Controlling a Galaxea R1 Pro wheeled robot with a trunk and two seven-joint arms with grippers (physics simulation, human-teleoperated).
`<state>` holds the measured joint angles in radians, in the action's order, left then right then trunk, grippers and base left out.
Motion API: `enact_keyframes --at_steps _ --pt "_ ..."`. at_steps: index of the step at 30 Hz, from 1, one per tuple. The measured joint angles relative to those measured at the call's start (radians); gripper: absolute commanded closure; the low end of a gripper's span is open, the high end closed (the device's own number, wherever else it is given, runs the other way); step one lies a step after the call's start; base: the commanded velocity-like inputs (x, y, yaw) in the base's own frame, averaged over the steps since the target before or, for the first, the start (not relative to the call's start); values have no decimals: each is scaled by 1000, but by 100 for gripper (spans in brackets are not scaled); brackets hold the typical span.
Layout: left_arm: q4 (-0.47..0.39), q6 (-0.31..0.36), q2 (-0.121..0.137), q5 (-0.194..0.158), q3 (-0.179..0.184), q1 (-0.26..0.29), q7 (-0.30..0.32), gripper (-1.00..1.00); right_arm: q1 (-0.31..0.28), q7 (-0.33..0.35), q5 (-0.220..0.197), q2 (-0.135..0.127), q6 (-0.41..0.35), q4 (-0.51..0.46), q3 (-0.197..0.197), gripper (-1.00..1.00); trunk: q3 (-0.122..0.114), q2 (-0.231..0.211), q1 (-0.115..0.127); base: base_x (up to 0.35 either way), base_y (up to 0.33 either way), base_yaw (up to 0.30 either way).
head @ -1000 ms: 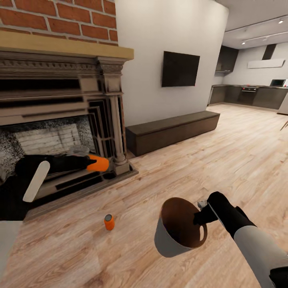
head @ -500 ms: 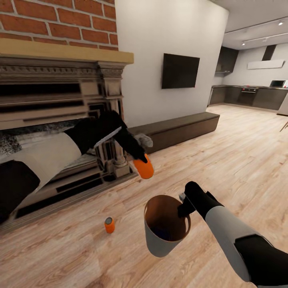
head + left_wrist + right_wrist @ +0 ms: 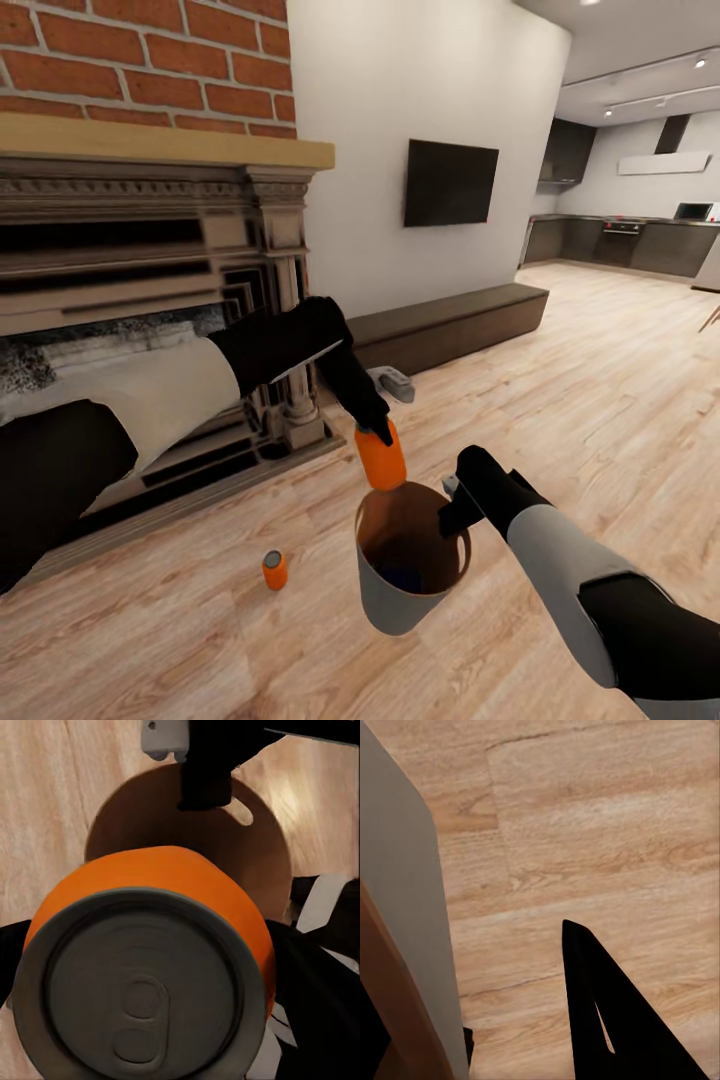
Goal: Put the three can of soda from the living room inside the tash can in the kitchen.
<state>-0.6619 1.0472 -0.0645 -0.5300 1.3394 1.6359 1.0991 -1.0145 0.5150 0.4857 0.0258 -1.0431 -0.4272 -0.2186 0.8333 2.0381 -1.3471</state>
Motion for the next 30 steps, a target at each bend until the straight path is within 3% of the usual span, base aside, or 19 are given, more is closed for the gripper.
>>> enact_keyframes --at_steps 5,8,14,19,20,22,26,30 --pt "0 0 -34 3 0 30 44 100 -3 -5 13 27 2 4 -2 100 -16 -35 19 0 0 0" --pt "3 0 -40 13 1 33 45 100 -4 -6 -10 42 -2 5 0 100 -25 -56 31 0 0 0" --pt "5 0 -50 121 0 1 41 100 -19 -8 9 58 2 6 -1 100 -44 -98 54 0 0 0" --pt "4 0 -54 218 1 -106 39 100 -59 -8 -3 68 0 42 3 100 -60 -133 73 0 0 0" --pt "1 -1 -55 273 2 -147 40 100 -70 -8 6 73 0 57 0 100 -62 -140 77 0 0 0" --pt "-4 0 -58 307 1 -194 40 100 -77 -8 11 78 2 65 0 100 -69 -154 84 0 0 0" --pt "-9 0 -71 334 1 -262 38 100 -83 -8 -4 86 -1 70 2 100 -81 -182 100 0 0 0" --pt "-22 -5 -76 351 1 -310 13 100 -90 -8 2 95 0 73 0 100 -81 -182 100 0 0 0"
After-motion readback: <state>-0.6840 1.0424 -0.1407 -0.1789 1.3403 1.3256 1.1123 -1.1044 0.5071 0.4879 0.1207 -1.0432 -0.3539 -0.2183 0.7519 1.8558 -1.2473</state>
